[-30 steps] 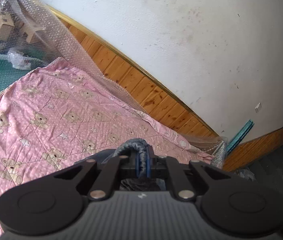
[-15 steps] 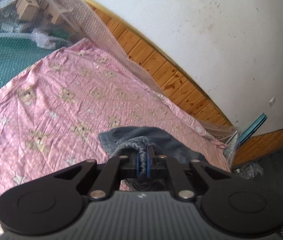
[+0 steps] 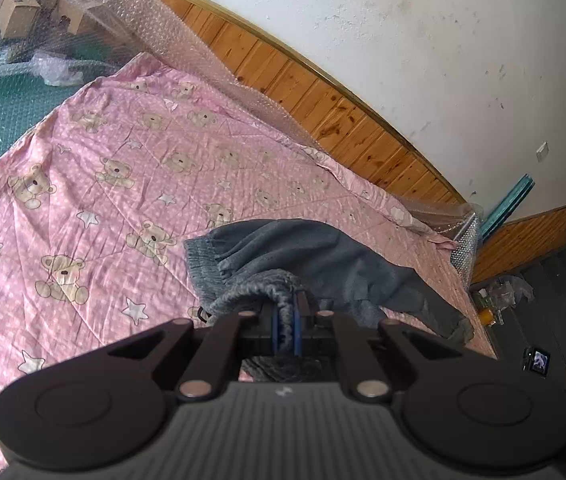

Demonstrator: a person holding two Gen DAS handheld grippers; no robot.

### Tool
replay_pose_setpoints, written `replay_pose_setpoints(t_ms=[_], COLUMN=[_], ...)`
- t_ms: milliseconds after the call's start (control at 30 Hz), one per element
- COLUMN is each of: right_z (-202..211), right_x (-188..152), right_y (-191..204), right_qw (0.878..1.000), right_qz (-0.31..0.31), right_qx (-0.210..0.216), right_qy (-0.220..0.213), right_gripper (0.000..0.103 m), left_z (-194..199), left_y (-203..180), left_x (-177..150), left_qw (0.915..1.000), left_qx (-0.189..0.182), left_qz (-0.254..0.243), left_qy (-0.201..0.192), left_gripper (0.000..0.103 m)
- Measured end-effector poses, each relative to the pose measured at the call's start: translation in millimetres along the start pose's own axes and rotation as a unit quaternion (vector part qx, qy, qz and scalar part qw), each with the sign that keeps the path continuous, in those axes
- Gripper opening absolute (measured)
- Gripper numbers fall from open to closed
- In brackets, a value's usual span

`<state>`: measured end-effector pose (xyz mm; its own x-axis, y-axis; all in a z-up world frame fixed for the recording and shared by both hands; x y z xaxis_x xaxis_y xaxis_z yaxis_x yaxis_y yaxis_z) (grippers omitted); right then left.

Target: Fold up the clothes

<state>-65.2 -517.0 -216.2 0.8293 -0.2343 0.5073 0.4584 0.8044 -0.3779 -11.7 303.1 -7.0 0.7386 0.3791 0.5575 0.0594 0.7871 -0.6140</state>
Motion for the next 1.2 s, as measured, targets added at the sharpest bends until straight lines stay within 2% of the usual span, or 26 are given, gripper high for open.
replay_pose_setpoints(t_ms=[67, 100, 133, 167, 200, 233, 267, 300, 333, 400, 433, 467, 567, 700, 733, 767, 800, 900, 1000, 1033, 1067, 1100, 1133, 1167, 1200], right_z=[12.4, 25.8, 37.9, 47.6, 57.5, 67.6, 63.3, 49.9, 34.4, 1.0, -15.5, -19.1, -5.6, 19.8, 25.8, 29.9, 29.2, 11.9, -20.4, -31.9, -39.9, -45.7, -46.7, -44.7, -40.4], right_x=[13.2, 18.7, 14.8, 5.7, -3.3, -12.4, -25.2, -40.4, -55.7, -86.8, -102.5, -110.8, -122.0, -90.4, -77.6, -65.1, -51.9, -17.2, -0.8, 2.3, 2.1, 0.5, -2.1, -5.2, -9.4], right_y=[-38.2, -63.1, -86.6, -108.3, -130.2, -152.3, -165.6, -173.2, -174.9, -170.7, -168.6, -165.1, -152.5, -132.4, -125.7, -117.1, -106.9, -70.3, -44.1, -38.0, -36.2, -36.3, -40.6, -47.5, -56.0], right_qw=[0.997, 0.989, 0.974, 0.955, 0.929, 0.899, 0.878, 0.867, 0.865, 0.873, 0.873, 0.876, 0.893, 0.937, 0.946, 0.953, 0.958, 0.967, 0.974, 0.974, 0.974, 0.973, 0.972, 0.972, 0.969], right_qz=[-0.076, -0.136, -0.196, -0.251, -0.304, -0.355, -0.390, -0.415, -0.431, -0.450, -0.458, -0.456, -0.433, -0.334, -0.307, -0.285, -0.266, -0.227, -0.200, -0.195, -0.193, -0.192, -0.197, -0.205, -0.221], right_qx=[0.005, 0.025, 0.060, 0.096, 0.132, 0.166, 0.189, 0.204, 0.203, 0.179, 0.167, 0.155, 0.125, 0.100, 0.100, 0.100, 0.103, 0.113, 0.064, 0.054, 0.050, 0.046, 0.041, 0.034, 0.035], right_qy=[-0.030, -0.058, -0.093, -0.128, -0.163, -0.197, -0.201, -0.188, -0.156, -0.067, -0.022, -0.003, 0.009, 0.007, -0.001, -0.005, -0.001, 0.032, 0.081, 0.098, 0.111, 0.120, 0.119, 0.112, 0.104], right_gripper=[0.000, 0.000, 0.000, 0.000, 0.000, 0.000, 0.001, 0.004, 0.012, 0.043, 0.043, 0.043, 0.043, 0.045, 0.050, 0.062, 0.071, 0.073, 0.073, 0.071, 0.059, 0.039, 0.030, 0.008, 0.003], left_z=[5.4, 9.3, 13.8, 16.7, 19.0, 19.3, 18.8, 16.7, 14.0, 6.3, 2.8, 0.6, -2.1, -5.8, -7.2, -8.6, -9.9, -14.0, -14.8, -13.2, -11.3, -8.8, -5.8, -2.5, 1.3], left_y=[1.3, 2.7, 4.2, 6.1, 8.2, 10.6, 13.2, 16.1, 19.2, 24.5, 27.0, 28.5, 26.7, 22.7, 21.1, 19.1, 17.1, 11.2, 5.5, 4.3, 3.5, 3.4, 3.8, 4.2, 5.0], left_x=[3.1, 4.0, 4.6, 4.4, 4.0, 2.7, 0.9, -1.6, -4.5, -10.6, -13.6, -16.1, -21.9, -22.0, -22.0, -22.0, -22.0, -22.1, -24.2, -25.4, -26.4, -27.1, -27.5, -27.9, -28.4], left_qw=[0.9999, 0.9998, 0.9996, 0.9993, 0.9990, 0.9988, 0.9987, 0.9987, 0.9987, 0.9988, 0.9987, 0.9986, 0.9988, 0.9989, 0.9989, 0.9989, 0.9990, 0.9991, 0.9991, 0.9991, 0.9991, 0.9991, 0.9992, 0.9992, 0.9992], left_qx=[0.004, 0.005, 0.006, 0.007, 0.007, 0.009, 0.010, 0.010, 0.011, 0.019, 0.023, 0.025, 0.025, 0.028, 0.028, 0.028, 0.028, 0.028, 0.032, 0.033, 0.034, 0.035, 0.036, 0.035, 0.034], left_qz=[0.005, 0.007, 0.011, 0.017, 0.023, 0.028, 0.033, 0.036, 0.040, 0.042, 0.044, 0.045, 0.042, 0.035, 0.034, 0.032, 0.031, 0.026, 0.019, 0.017, 0.017, 0.016, 0.018, 0.020, 0.023], left_qy=[-0.011, -0.018, -0.026, -0.032, -0.037, -0.038, -0.038, -0.035, -0.030, -0.017, -0.010, -0.004, 0.008, 0.016, 0.016, 0.017, 0.017, 0.018, 0.019, 0.018, 0.017, 0.015, 0.011, 0.006, 0.000], left_gripper=[0.007, 0.007, 0.007, 0.007, 0.007, 0.007, 0.007, 0.007, 0.007, 0.007, 0.007, 0.007, 0.007, 0.007, 0.007, 0.007, 0.007, 0.007, 0.007, 0.007, 0.007, 0.007, 0.007, 0.007, 0.007])
Point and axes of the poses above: each gripper's, at about its wrist camera, not at the fingertips, and z roughly against the way its jaws point, y to its left, x to its top, the point moved 2 cm from there along -z, roughly the way its jaws point, and after that the axes turned 6 degrees about z, right-handed, at the moved point
